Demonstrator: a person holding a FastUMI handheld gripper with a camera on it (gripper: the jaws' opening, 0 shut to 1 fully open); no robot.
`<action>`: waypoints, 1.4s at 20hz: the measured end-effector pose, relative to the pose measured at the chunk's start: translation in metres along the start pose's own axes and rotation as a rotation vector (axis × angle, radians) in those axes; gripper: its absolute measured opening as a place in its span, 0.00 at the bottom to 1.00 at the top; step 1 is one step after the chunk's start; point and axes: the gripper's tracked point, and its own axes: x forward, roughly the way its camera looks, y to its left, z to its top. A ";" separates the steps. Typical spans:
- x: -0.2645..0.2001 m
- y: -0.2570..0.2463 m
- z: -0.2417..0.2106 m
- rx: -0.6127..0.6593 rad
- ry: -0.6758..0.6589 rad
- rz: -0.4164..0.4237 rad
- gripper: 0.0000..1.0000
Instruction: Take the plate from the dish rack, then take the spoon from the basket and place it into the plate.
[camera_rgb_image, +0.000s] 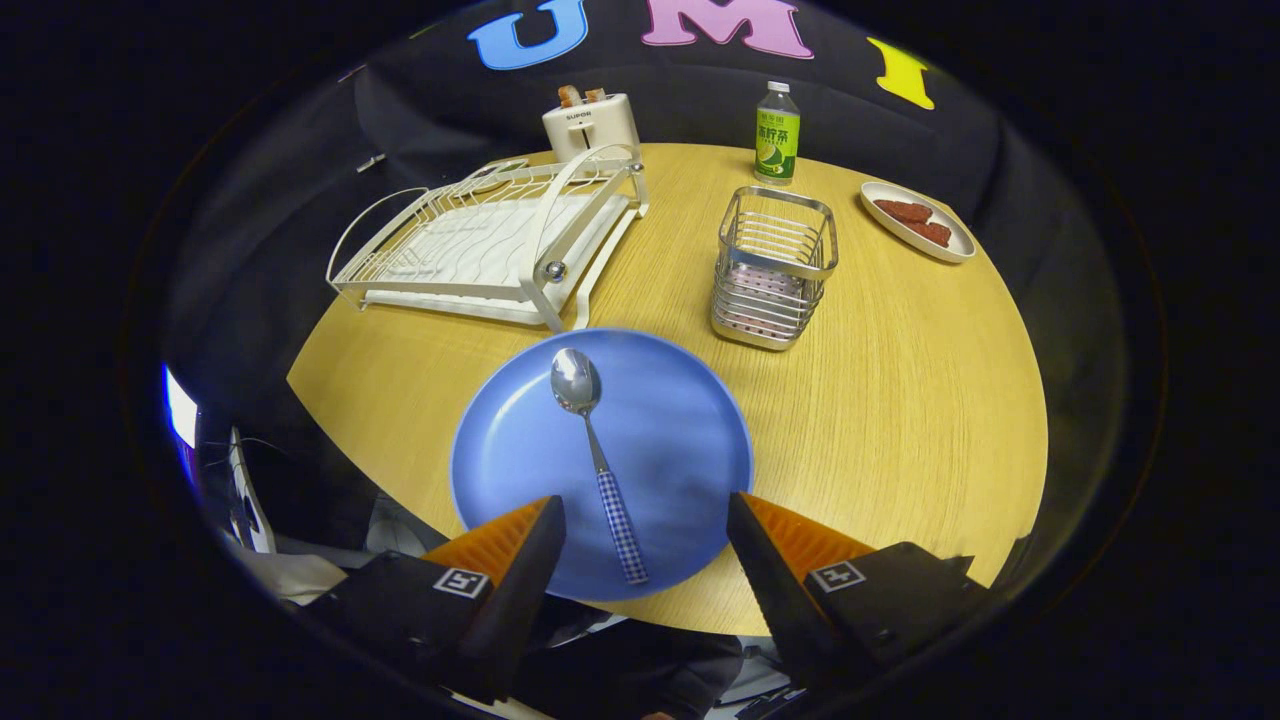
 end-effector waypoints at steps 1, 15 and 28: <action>-0.002 0.000 0.002 0.001 -0.008 -0.002 0.99; -0.086 -0.004 0.156 -0.002 -0.357 -0.091 0.99; -0.224 -0.025 0.281 -0.013 -0.714 -0.189 0.99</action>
